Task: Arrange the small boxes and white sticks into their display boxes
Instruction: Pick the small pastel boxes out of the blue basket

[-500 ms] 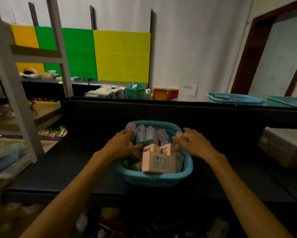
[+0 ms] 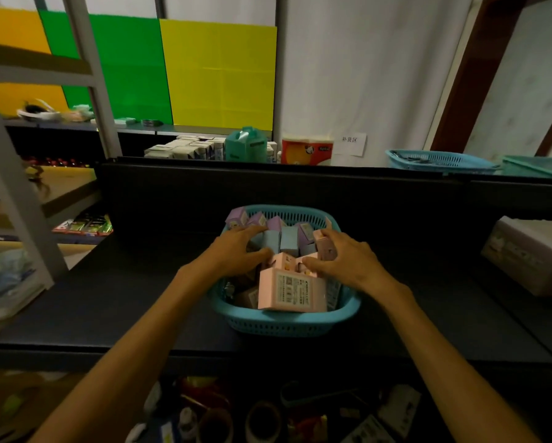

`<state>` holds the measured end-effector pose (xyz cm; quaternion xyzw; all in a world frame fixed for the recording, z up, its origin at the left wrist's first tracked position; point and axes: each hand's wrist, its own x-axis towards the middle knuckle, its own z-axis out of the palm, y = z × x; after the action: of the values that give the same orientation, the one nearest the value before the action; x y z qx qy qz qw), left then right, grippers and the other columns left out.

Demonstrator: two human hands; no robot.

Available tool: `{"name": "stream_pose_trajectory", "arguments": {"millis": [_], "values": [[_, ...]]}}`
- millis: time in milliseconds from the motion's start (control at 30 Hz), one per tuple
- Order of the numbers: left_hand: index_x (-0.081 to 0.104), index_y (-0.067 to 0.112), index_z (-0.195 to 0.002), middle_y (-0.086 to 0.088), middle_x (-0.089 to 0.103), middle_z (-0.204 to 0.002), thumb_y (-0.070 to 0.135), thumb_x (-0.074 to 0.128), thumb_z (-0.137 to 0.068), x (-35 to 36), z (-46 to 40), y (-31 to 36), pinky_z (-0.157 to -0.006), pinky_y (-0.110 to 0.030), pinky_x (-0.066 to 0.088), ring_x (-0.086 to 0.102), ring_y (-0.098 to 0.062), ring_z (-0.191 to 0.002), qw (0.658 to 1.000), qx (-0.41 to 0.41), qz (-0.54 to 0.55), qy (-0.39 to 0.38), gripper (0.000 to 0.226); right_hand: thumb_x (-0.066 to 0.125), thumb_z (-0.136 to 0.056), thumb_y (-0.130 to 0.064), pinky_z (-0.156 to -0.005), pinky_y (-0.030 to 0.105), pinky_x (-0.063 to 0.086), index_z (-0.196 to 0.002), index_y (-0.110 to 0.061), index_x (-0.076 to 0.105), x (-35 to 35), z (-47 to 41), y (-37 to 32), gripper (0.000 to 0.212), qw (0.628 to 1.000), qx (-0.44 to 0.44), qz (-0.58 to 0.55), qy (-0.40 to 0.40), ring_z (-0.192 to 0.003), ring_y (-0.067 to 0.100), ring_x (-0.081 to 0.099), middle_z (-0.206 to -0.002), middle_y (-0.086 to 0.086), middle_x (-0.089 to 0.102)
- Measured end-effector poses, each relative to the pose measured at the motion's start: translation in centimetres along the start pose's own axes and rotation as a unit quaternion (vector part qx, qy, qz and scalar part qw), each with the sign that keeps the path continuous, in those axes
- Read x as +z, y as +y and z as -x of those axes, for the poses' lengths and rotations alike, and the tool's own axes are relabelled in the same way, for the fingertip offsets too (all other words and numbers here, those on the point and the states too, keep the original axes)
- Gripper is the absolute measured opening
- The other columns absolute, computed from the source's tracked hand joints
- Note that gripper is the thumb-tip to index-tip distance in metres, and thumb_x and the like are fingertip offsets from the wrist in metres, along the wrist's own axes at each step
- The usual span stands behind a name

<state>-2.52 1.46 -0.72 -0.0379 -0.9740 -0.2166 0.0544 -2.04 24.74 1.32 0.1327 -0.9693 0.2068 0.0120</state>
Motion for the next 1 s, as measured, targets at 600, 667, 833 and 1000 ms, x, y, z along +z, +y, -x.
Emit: {"name": "stream_pose_trajectory", "arguments": {"millis": [600, 667, 833, 1000], "values": [[0.041, 0.027, -0.135, -0.006, 0.051, -0.127, 0.045, 0.067, -0.08, -0.4, -3.4, -0.3, -0.088, -0.033, 0.047, 0.053, -0.021, -0.108, 0.998, -0.028, 0.053, -0.017, 0.064, 0.059, -0.086, -0.05, -0.092, 0.037, 0.051, -0.146, -0.029, 0.029, -0.6, -2.2, 2.0, 0.07, 0.998, 0.008, -0.069, 0.008, -0.111, 0.021, 0.058, -0.136, 0.006, 0.052], [0.033, 0.027, -0.141, -0.008, 0.047, -0.133, 0.044, 0.068, -0.079, -0.2, -3.7, -0.4, -0.095, -0.036, 0.045, 0.05, -0.023, -0.115, 0.999, -0.023, 0.008, -0.032, 0.073, 0.059, -0.084, -0.056, -0.091, 0.036, 0.05, -0.145, -0.03, 0.029, -0.6, -2.2, 1.8, 0.073, 0.999, 0.004, -0.041, -0.025, -0.11, 0.02, 0.059, -0.134, 0.004, 0.054], [0.036, 0.022, -0.137, -0.007, 0.047, -0.134, 0.04, 0.068, -0.081, -0.3, -4.2, -0.1, -0.098, -0.037, 0.042, 0.049, -0.022, -0.116, 0.996, -0.009, -0.033, -0.078, 0.067, 0.06, -0.068, -0.075, -0.103, 0.044, 0.039, -0.144, -0.03, 0.025, -0.8, -2.3, 1.1, 0.094, 0.995, 0.012, 0.017, -0.095, -0.116, 0.023, 0.052, -0.137, 0.003, 0.049], [0.042, 0.022, -0.131, -0.006, 0.053, -0.126, 0.041, 0.069, -0.08, 0.0, -4.3, -0.6, -0.09, -0.032, 0.044, 0.052, -0.02, -0.109, 0.999, 0.01, -0.015, -0.038, 0.061, 0.049, -0.044, -0.094, -0.103, 0.044, 0.038, -0.147, -0.029, 0.019, 0.2, -3.0, -0.2, 0.126, 0.991, 0.046, 0.07, -0.105, -0.122, 0.026, 0.046, -0.142, 0.004, 0.043]]}}
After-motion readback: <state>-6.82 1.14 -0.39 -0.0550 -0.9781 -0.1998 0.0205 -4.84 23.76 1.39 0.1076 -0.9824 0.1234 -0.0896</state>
